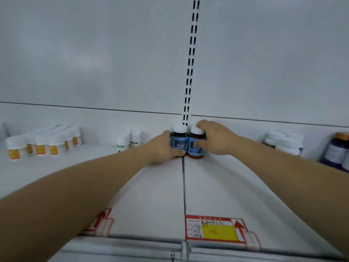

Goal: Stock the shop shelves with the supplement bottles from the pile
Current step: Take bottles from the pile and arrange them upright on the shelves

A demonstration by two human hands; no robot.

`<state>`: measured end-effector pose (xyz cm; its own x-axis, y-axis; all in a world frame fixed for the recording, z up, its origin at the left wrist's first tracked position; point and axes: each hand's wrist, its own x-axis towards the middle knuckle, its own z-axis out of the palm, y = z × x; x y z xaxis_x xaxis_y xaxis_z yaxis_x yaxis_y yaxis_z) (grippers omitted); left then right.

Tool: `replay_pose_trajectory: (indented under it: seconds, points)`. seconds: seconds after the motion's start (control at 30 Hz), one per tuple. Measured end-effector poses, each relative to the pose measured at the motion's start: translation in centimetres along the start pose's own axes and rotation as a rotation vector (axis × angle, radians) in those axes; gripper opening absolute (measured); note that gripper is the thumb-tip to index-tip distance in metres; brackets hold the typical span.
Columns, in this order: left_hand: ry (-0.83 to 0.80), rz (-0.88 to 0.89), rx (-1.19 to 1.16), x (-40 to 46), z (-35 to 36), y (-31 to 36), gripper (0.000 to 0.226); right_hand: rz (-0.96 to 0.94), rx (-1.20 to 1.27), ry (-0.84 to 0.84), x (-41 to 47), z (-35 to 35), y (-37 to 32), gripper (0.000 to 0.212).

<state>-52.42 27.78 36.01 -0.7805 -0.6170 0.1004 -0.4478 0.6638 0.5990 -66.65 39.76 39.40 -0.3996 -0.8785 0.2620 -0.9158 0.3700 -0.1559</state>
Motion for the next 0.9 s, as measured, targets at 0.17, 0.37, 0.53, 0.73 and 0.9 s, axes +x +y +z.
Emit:
replay_pose_trajectory:
  seconds: [0.17, 0.37, 0.53, 0.73, 0.9]
  points:
    - [0.042, 0.017, 0.09, 0.0, 0.3, 0.3, 0.057, -0.073, 0.055, -0.014, 0.3, 0.2, 0.6, 0.053]
    - [0.004, -0.019, 0.141, 0.2, -0.2, 0.7, 0.058, -0.058, 0.04, -0.045, -0.3, 0.2, -0.2, 0.05]
    - [0.007, -0.078, 0.095, -0.7, -0.8, 1.5, 0.069, -0.001, -0.003, -0.056, -1.2, -0.4, -1.0, 0.065]
    - [0.033, 0.12, 0.165, -4.2, -2.1, 3.6, 0.061, 0.082, -0.154, -0.025, -4.5, -3.3, 0.2, 0.072]
    - [-0.058, 0.251, 0.196, -6.1, -0.7, 6.8, 0.061, 0.21, -0.203, 0.0, -7.8, -5.9, 3.3, 0.071]
